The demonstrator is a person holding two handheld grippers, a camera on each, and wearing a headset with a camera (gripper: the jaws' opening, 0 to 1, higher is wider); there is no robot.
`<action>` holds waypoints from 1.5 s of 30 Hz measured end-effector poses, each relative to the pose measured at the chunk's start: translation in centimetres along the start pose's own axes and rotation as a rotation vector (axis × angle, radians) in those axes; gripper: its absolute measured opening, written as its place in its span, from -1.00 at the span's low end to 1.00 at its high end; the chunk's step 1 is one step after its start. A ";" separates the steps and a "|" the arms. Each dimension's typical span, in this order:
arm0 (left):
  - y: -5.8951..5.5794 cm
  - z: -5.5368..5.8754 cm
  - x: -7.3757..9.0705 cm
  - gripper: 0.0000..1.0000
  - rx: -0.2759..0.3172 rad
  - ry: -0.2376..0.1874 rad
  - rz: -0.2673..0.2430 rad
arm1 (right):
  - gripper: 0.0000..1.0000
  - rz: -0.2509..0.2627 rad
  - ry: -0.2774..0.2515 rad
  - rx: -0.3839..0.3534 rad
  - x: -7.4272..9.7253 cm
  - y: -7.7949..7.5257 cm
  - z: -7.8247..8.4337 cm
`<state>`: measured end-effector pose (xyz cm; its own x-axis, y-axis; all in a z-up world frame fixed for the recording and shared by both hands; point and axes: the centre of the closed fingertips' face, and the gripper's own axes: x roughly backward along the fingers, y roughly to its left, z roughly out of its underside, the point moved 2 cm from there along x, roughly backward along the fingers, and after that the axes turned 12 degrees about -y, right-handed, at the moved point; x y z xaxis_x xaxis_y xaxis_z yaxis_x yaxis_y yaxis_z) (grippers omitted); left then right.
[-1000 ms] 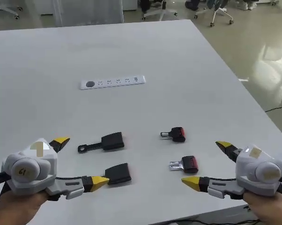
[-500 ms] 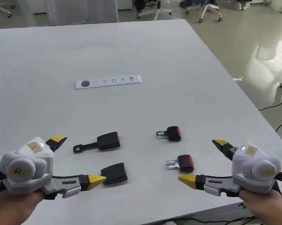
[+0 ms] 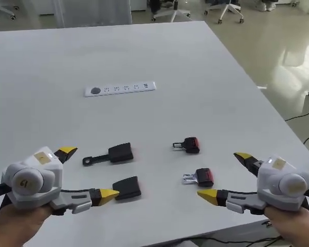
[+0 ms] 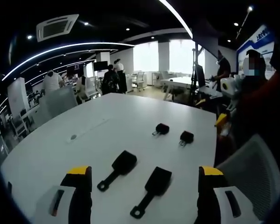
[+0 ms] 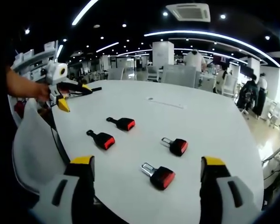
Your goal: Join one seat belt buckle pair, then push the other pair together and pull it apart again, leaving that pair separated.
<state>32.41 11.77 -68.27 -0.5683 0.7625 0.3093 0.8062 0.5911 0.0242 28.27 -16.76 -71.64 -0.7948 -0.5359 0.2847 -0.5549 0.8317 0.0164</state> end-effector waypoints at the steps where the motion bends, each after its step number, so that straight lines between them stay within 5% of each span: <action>1: 0.0 0.0 0.0 0.94 0.000 0.001 0.000 | 0.92 0.000 0.000 0.001 0.0 0.0 0.0; 30: -0.4 0.5 -0.6 0.94 0.002 0.006 0.035 | 0.91 0.012 0.007 -0.014 0.8 0.4 0.6; 45: -0.5 2.0 -1.4 0.91 0.005 0.039 0.065 | 0.87 -0.013 0.033 -0.022 0.2 0.6 1.5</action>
<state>32.49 10.99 -70.57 -0.5082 0.7883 0.3469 0.8402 0.5423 -0.0013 27.40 -16.60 -72.95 -0.7788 -0.5417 0.3162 -0.5592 0.8280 0.0412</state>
